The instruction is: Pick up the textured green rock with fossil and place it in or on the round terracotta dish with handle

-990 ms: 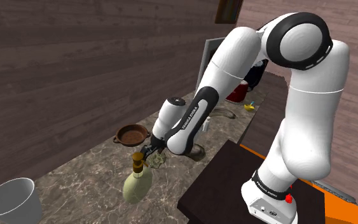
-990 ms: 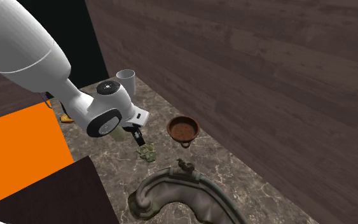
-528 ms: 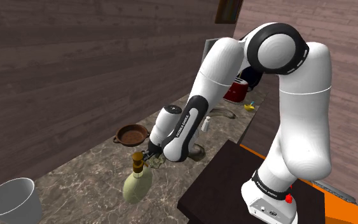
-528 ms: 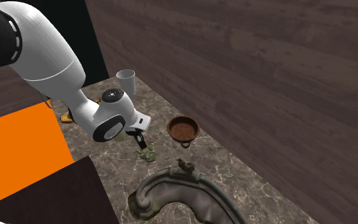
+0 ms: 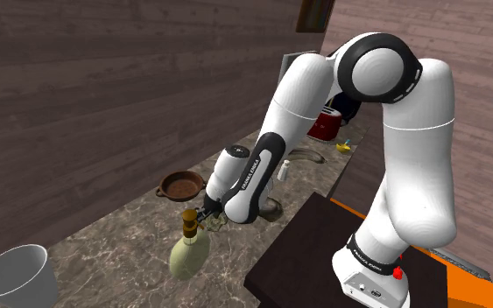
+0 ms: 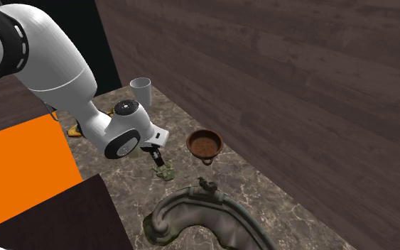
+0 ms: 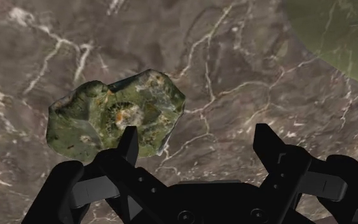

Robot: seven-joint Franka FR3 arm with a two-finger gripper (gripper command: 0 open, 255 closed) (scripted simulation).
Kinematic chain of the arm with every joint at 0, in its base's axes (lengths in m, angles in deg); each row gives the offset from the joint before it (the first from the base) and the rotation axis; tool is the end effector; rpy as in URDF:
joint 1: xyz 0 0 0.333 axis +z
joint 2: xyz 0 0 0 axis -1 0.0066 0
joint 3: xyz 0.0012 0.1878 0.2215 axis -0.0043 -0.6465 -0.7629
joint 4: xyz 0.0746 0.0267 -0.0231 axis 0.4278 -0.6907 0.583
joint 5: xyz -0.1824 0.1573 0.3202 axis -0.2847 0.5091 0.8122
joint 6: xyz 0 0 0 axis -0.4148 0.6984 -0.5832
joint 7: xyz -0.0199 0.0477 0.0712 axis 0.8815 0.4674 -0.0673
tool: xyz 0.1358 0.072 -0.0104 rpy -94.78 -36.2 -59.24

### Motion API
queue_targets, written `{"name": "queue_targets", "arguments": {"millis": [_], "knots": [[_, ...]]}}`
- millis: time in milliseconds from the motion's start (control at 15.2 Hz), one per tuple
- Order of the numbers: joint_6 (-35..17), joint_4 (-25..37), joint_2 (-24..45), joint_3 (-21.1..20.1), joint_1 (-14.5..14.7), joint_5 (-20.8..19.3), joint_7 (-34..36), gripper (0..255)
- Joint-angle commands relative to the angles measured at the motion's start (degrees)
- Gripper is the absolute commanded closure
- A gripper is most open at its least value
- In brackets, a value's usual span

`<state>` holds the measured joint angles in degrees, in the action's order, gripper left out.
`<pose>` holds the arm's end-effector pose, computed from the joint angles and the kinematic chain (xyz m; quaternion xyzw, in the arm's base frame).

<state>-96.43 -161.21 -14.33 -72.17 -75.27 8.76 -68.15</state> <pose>0.4486 0.1787 0.0633 -0.9894 0.0719 -0.1005 0.0767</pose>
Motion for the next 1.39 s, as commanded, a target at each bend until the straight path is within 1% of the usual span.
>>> {"name": "queue_targets", "arguments": {"millis": [0, 594, 660, 726, 792, 858, 924, 1056, 1320], "knots": [[0.0, 0.0, 0.0, 0.0, 0.0, 0.0, 0.0, 255], [0.0, 0.0, 0.0, 0.0, 0.0, 0.0, 0.0, 255], [0.0, 0.0, 0.0, 0.0, 0.0, 0.0, 0.0, 0], [-0.3, -2.1, -1.3, 12.4, 15.9, 4.4, 9.4, 0], [1.3, -3.3, -1.1, 25.8, 33.3, 9.3, 18.8, 0], [4.8, -3.8, 0.7, 38.3, 49.7, 13.0, 29.0, 0], [7.8, -3.7, 2.4, 44.7, 58.3, 14.3, 35.9, 0], [6.5, -2.9, 3.7, 41.7, 55.0, 14.4, 35.7, 0], [4.1, -1.0, 6.8, 36.6, 49.6, 15.4, 34.5, 0]]}}
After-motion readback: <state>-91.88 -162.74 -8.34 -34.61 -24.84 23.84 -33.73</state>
